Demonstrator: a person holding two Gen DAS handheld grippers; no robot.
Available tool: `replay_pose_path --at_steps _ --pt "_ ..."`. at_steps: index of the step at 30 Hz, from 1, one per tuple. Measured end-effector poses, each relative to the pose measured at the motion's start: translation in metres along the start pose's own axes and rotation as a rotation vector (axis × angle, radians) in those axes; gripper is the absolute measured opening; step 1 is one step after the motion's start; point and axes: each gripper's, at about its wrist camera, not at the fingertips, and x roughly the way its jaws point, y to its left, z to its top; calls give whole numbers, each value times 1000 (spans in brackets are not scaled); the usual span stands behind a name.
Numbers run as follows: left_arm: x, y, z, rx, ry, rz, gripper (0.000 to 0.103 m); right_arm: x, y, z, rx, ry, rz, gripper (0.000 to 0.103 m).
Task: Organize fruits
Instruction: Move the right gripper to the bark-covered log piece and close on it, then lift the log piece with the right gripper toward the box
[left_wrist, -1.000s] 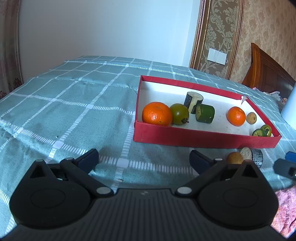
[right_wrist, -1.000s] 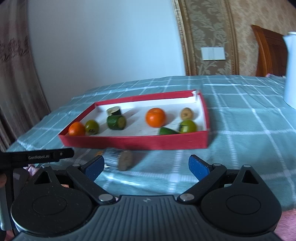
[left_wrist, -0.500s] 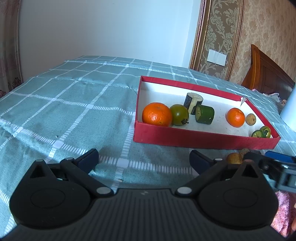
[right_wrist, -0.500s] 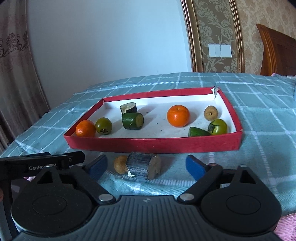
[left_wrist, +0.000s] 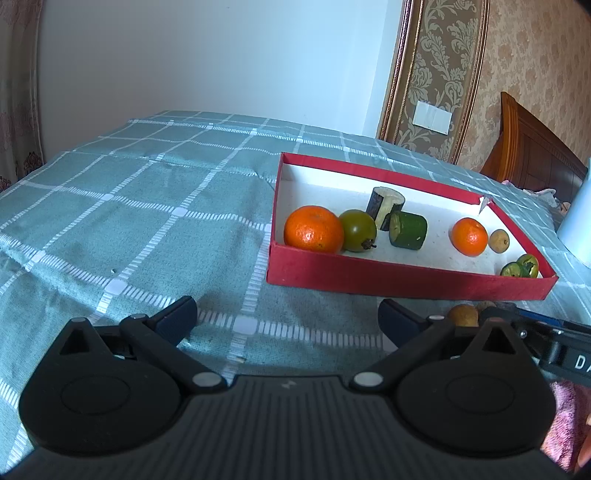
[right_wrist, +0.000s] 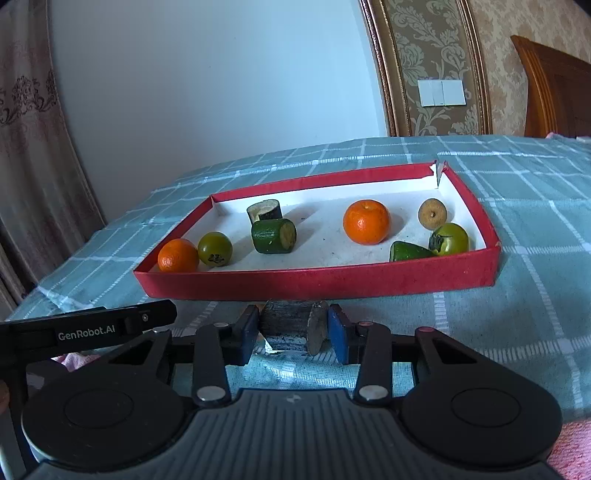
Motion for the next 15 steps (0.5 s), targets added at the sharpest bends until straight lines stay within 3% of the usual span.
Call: replay_pose_path --at_steps 2,3,15 --pt "0 0 0 -2 -1 -1 103 -2 -2 0 10 -3 6 38" --pt "0 0 0 -3 -1 -2 103 -3 -2 -1 10 -8 9 32" --pt "0 1 0 -5 -2 -4 103 -22 -2 -6 -69 -56 -43 29"
